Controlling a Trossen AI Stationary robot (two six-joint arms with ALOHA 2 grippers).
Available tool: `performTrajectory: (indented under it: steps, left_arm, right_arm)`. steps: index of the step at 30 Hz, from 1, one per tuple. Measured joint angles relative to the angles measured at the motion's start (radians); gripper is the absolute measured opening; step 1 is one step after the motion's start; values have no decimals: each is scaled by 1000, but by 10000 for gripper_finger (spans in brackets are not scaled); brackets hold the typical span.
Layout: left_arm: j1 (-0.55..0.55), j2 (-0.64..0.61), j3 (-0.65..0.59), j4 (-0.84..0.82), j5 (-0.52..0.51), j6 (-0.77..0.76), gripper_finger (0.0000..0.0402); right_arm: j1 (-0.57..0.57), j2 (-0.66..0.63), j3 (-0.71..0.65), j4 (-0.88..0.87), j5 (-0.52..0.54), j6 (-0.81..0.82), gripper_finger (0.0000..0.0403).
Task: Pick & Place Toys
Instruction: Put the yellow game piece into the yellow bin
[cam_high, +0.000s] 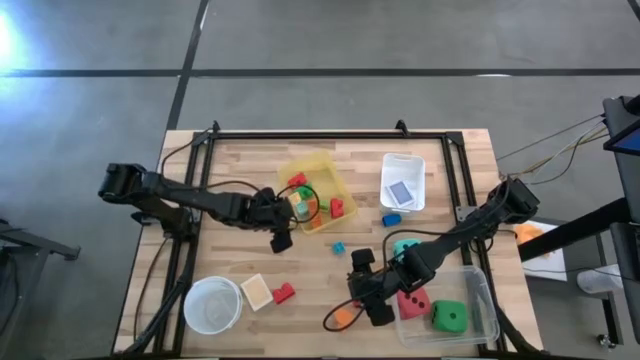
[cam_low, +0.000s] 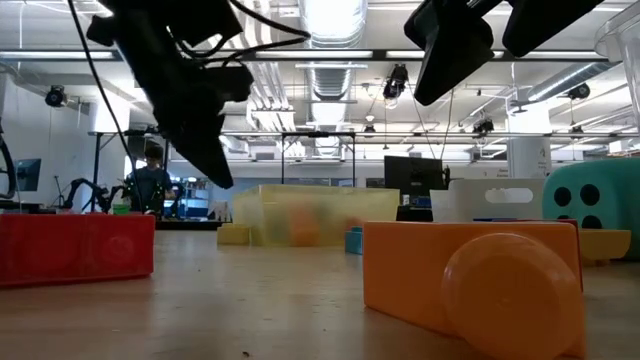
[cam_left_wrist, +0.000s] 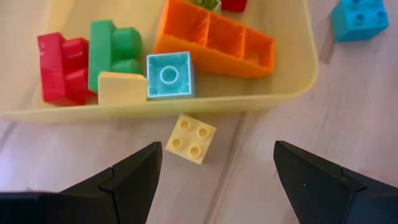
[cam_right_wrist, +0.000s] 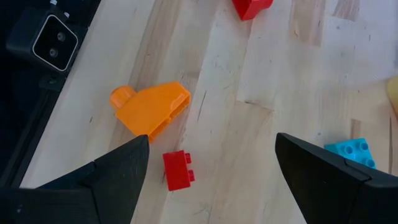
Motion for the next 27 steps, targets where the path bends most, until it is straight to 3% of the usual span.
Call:
performTrajectory:
  steps: [10,27]
  left_arm:
    - [18,8,-41,58,-71,-93,312]
    - [58,61,-38,93,-145,-106,312]
  right_arm:
    - [0,0,0,0,0,-3,343]
    - [0,0,0,0,0,-3,343]
